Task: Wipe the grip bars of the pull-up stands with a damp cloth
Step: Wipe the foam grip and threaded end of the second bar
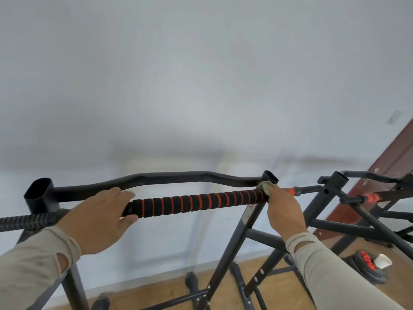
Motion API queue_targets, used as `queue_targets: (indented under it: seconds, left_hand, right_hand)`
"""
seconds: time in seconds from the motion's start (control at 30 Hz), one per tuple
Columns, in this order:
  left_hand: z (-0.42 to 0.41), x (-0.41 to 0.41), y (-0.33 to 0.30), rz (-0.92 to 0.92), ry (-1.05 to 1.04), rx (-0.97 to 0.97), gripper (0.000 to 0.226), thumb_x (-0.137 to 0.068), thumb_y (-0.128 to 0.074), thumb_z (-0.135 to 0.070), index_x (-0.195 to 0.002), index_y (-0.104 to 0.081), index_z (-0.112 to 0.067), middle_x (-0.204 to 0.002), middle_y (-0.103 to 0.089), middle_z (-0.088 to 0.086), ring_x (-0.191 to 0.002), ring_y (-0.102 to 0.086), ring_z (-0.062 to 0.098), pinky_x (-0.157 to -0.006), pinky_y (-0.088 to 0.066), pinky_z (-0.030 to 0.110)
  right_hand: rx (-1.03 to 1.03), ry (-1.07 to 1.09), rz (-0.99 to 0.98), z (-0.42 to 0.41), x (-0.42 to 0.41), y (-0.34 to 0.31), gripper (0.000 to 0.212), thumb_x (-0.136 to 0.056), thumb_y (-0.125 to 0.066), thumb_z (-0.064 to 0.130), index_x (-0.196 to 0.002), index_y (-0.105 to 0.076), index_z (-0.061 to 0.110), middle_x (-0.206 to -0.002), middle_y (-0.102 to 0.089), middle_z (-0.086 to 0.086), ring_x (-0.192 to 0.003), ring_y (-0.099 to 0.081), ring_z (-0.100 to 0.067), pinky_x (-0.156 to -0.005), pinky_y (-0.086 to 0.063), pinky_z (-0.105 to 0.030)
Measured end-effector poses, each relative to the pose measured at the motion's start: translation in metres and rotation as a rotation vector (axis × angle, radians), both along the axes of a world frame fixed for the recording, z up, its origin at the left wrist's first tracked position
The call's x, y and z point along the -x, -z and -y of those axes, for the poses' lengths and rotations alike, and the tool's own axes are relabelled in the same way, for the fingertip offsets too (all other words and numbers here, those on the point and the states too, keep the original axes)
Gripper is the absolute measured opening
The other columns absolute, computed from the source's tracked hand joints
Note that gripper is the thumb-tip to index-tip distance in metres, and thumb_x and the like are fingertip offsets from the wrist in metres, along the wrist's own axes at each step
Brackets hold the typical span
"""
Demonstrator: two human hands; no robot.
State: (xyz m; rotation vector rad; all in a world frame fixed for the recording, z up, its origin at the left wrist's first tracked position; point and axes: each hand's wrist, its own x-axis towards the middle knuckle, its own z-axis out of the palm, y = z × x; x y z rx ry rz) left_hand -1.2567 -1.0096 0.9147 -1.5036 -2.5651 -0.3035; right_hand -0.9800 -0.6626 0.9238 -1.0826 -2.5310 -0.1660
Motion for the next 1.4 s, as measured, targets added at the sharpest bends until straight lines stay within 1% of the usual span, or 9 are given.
queue_targets:
  seconds: [0.07, 0.13, 0.27, 0.57, 0.77, 0.97, 1.1, 1.27, 1.4]
  left_hand:
    - [0.001, 0.0, 0.013, -0.06, 0.008, -0.134, 0.046, -0.095, -0.045, -0.058, -0.128, -0.052, -0.026, -0.108, -0.062, -0.013, -0.094, -0.063, 0.011, -0.083, -0.051, 0.028]
    - [0.002, 0.003, 0.015, -0.122, 0.037, -0.185, 0.046, -0.09, -0.038, -0.062, -0.111, -0.057, -0.027, -0.091, -0.06, -0.015, -0.075, -0.061, 0.01, -0.067, -0.049, 0.027]
    - [-0.002, 0.004, 0.008, -0.101, -0.001, -0.071, 0.044, -0.081, -0.043, -0.077, -0.096, -0.04, -0.035, -0.079, -0.05, -0.016, -0.069, -0.053, 0.006, -0.063, -0.045, 0.026]
    - [-0.007, 0.006, -0.005, 0.012, -0.081, -0.003, 0.044, -0.08, -0.056, -0.073, -0.082, -0.04, -0.033, -0.067, -0.057, -0.014, -0.061, -0.056, 0.005, -0.058, -0.044, 0.024]
    - [-0.009, 0.013, -0.005, 0.022, -0.107, 0.076, 0.038, -0.085, -0.057, -0.065, -0.083, -0.04, -0.032, -0.068, -0.06, -0.012, -0.061, -0.057, 0.004, -0.056, -0.044, 0.023]
    - [-0.006, 0.013, -0.008, 0.079, -0.105, 0.085, 0.033, -0.086, -0.056, -0.065, -0.082, -0.043, -0.036, -0.065, -0.062, -0.012, -0.058, -0.059, 0.003, -0.057, -0.046, 0.021]
    - [-0.006, 0.011, -0.008, 0.072, -0.084, 0.093, 0.032, -0.088, -0.057, -0.064, -0.087, -0.04, -0.036, -0.065, -0.062, -0.012, -0.055, -0.059, 0.003, -0.053, -0.041, 0.018]
    - [-0.004, 0.008, -0.012, 0.087, -0.072, 0.104, 0.034, -0.088, -0.057, -0.063, -0.091, -0.035, -0.036, -0.065, -0.062, -0.011, -0.054, -0.059, 0.003, -0.051, -0.039, 0.018]
    - [-0.001, 0.007, -0.013, 0.058, -0.05, 0.121, 0.035, -0.087, -0.055, -0.067, -0.087, -0.04, -0.036, -0.064, -0.062, -0.01, -0.059, -0.059, 0.002, -0.058, -0.045, 0.019]
  right_hand:
    - [-0.003, -0.011, -0.172, 0.019, 0.01, 0.01, 0.043, -0.094, -0.059, -0.002, -0.131, -0.065, 0.019, -0.12, -0.072, -0.001, -0.109, -0.068, -0.025, -0.097, -0.055, -0.038]
    - [-0.039, -0.086, -0.287, 0.042, 0.022, 0.019, 0.036, -0.09, -0.067, -0.006, -0.124, -0.072, 0.007, -0.123, -0.073, -0.01, -0.12, -0.067, -0.032, -0.108, -0.046, -0.039]
    - [-0.024, -0.213, -0.353, 0.104, 0.062, 0.033, 0.028, -0.097, -0.065, 0.007, -0.124, -0.072, 0.01, -0.125, -0.073, -0.005, -0.127, -0.063, -0.028, -0.113, -0.042, -0.04]
    - [-0.077, -0.663, -0.361, 0.219, 0.154, 0.042, 0.019, -0.096, -0.059, 0.016, -0.111, -0.07, 0.019, -0.121, -0.073, 0.002, -0.117, -0.064, -0.018, -0.113, -0.043, -0.042]
    - [-0.139, -0.746, -0.163, 0.19, 0.139, 0.022, 0.03, -0.093, -0.055, 0.014, -0.12, -0.066, 0.016, -0.119, -0.072, -0.002, -0.11, -0.064, -0.022, -0.107, -0.049, -0.041]
    - [-0.273, -0.526, -0.112, 0.091, 0.073, 0.017, 0.032, -0.082, -0.071, 0.003, -0.11, -0.069, 0.016, -0.107, -0.073, 0.001, -0.099, -0.066, -0.022, -0.095, -0.056, -0.039]
    - [-0.277, -0.279, 0.01, 0.034, 0.021, 0.009, 0.048, -0.068, -0.077, -0.008, -0.11, -0.072, 0.015, -0.102, -0.075, 0.001, -0.097, -0.07, -0.025, -0.092, -0.057, -0.039]
    - [-0.033, 0.229, 0.075, -0.005, -0.017, -0.018, 0.019, -0.093, -0.056, 0.008, -0.105, -0.068, 0.017, -0.093, -0.069, -0.002, -0.086, -0.066, -0.022, -0.077, -0.058, -0.034]
    - [0.07, 0.197, -0.027, 0.015, -0.009, -0.017, 0.017, -0.102, -0.048, 0.012, -0.095, -0.059, 0.024, -0.079, -0.061, 0.001, -0.069, -0.063, -0.021, -0.066, -0.055, -0.035]
